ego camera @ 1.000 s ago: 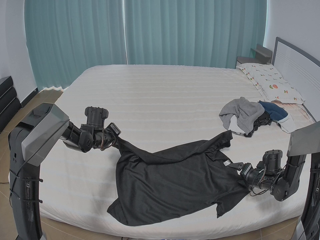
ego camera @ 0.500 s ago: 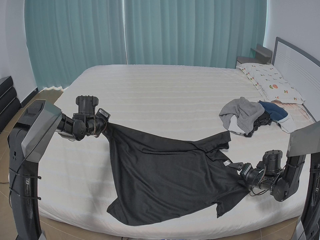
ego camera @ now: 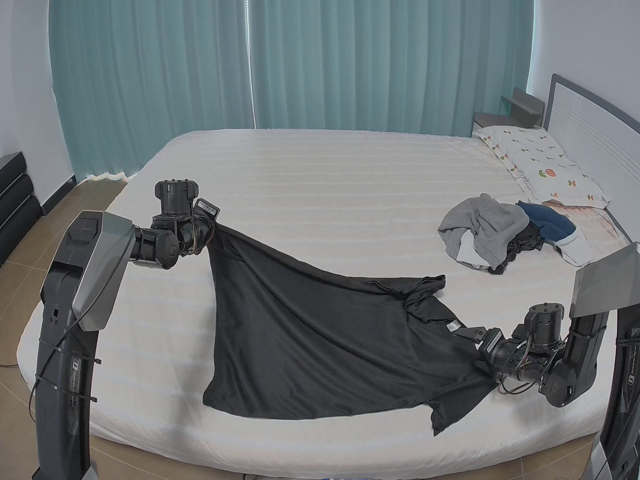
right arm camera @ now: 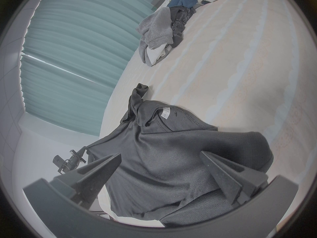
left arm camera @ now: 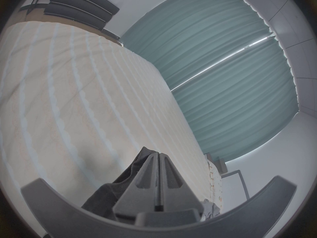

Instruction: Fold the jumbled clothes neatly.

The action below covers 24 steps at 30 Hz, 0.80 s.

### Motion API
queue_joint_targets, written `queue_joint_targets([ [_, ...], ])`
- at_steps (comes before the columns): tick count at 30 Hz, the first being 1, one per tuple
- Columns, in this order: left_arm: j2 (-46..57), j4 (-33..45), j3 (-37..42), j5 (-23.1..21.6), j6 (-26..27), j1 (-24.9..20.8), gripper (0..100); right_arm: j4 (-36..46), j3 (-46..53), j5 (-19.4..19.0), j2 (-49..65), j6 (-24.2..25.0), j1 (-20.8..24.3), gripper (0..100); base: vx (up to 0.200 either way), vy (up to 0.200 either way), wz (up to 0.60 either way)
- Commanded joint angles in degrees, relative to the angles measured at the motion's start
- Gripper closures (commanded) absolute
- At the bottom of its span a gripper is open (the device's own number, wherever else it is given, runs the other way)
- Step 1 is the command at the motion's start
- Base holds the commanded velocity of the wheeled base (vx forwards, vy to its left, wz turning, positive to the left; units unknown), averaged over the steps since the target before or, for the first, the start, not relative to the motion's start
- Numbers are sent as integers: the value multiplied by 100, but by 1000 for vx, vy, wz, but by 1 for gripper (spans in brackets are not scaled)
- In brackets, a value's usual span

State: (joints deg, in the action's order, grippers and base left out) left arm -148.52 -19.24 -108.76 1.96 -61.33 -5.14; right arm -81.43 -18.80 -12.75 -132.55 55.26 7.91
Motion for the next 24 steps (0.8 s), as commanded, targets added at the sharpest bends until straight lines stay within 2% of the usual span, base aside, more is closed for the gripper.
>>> queue_joint_targets([
  [1,-309,254,-233,15,7,-4,100,-4,8,1,-25,2,9,0,0,0,0],
  [2,-292,280,-224,6,7,-4,0,-4,8,1,-25,2,9,0,0,0,0],
  [13,139,1229,110,-64,113,207,0,-4,8,-8,-17,2,9,0,0,0,0],
  [18,798,1264,1375,-328,192,207,0,-13,8,-8,-8,2,9,0,0,0,0],
  [19,798,1264,1375,-328,192,207,0,-13,8,-8,-8,2,9,0,0,0,0],
  [20,1053,1264,1868,-381,209,180,0,-4,34,-8,36,11,0,0,0,0,0],
  [23,1387,1273,2395,-416,148,154,0,-31,96,1,142,2,0,0,0,0,0],
  [24,1651,1247,2914,-469,148,128,0,-101,140,10,335,2,-35,0,0,0,0],
])
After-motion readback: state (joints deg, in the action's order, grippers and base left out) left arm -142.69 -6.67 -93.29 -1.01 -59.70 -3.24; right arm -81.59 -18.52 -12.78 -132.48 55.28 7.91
